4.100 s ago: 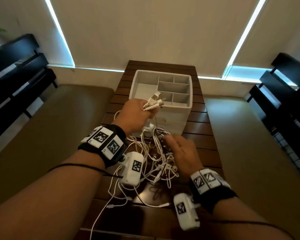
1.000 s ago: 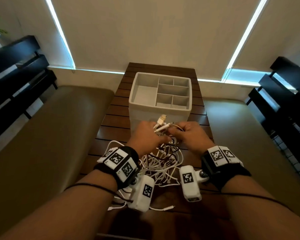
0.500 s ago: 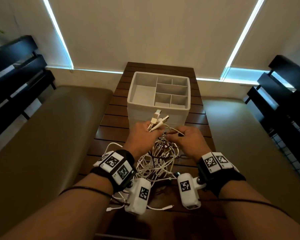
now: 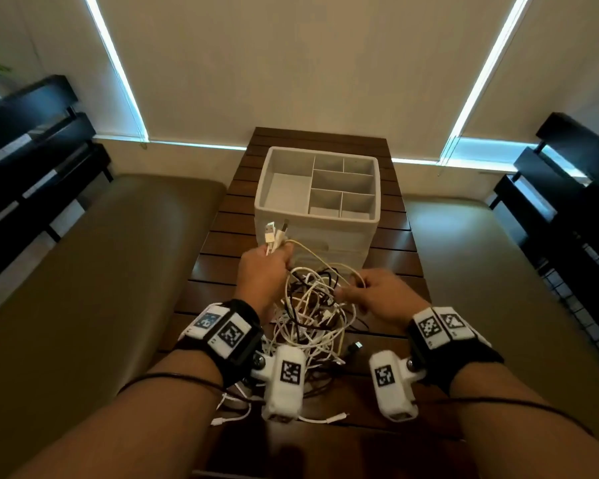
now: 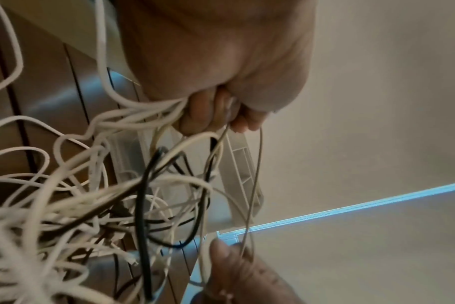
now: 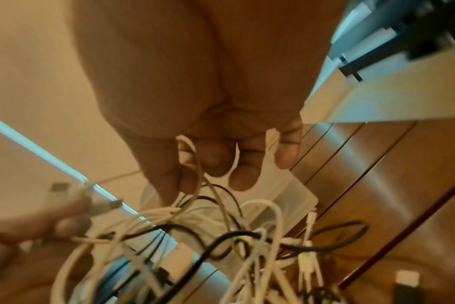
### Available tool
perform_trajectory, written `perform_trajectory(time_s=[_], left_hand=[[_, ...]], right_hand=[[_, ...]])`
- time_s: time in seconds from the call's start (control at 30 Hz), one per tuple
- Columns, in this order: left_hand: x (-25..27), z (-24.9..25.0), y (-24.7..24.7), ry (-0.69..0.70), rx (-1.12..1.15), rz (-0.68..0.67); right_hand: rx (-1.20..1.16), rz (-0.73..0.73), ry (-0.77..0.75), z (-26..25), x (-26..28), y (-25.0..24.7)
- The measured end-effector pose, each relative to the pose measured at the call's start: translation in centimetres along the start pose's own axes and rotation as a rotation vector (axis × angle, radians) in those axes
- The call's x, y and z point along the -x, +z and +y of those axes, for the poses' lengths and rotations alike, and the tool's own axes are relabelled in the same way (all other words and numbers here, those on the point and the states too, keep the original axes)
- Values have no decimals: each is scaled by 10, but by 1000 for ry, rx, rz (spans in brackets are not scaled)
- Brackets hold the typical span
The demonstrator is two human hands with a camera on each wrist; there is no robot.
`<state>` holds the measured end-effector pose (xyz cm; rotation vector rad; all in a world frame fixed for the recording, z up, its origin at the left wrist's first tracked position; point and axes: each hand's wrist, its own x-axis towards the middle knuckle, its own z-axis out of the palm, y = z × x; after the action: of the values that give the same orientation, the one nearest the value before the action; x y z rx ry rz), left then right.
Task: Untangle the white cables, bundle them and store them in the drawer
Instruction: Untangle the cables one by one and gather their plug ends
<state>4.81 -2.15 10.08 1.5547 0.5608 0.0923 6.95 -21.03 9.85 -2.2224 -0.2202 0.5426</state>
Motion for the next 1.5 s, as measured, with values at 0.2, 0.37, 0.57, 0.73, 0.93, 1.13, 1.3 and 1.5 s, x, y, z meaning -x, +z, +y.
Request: perform_trajectory(time_s=[0.2, 0.37, 0.57, 0.73, 0.93, 1.13, 1.3, 1.5], left_hand=[[-1, -12, -7, -11, -156, -80], [14, 12, -8, 340, -254, -6], [23, 23, 9, 481, -518, -263], [15, 28, -6, 357, -90, -176], [21, 30, -3, 321, 1, -345], [3, 24, -14, 309, -104, -113], [-13, 15, -22, 162, 66, 62], [-12, 12, -31, 95, 335, -23]], right_hand=[[-491, 265, -4, 5, 0, -10], [180, 246, -106, -7, -6, -15], [131, 222, -222, -21, -9, -11], [157, 63, -26, 16, -7, -8], [-80, -53, -69, 8, -1, 6], [-504, 281, -42, -9, -7, -14], [-70, 172, -40, 2, -11, -21], [-324, 265, 94, 26, -13, -14]])
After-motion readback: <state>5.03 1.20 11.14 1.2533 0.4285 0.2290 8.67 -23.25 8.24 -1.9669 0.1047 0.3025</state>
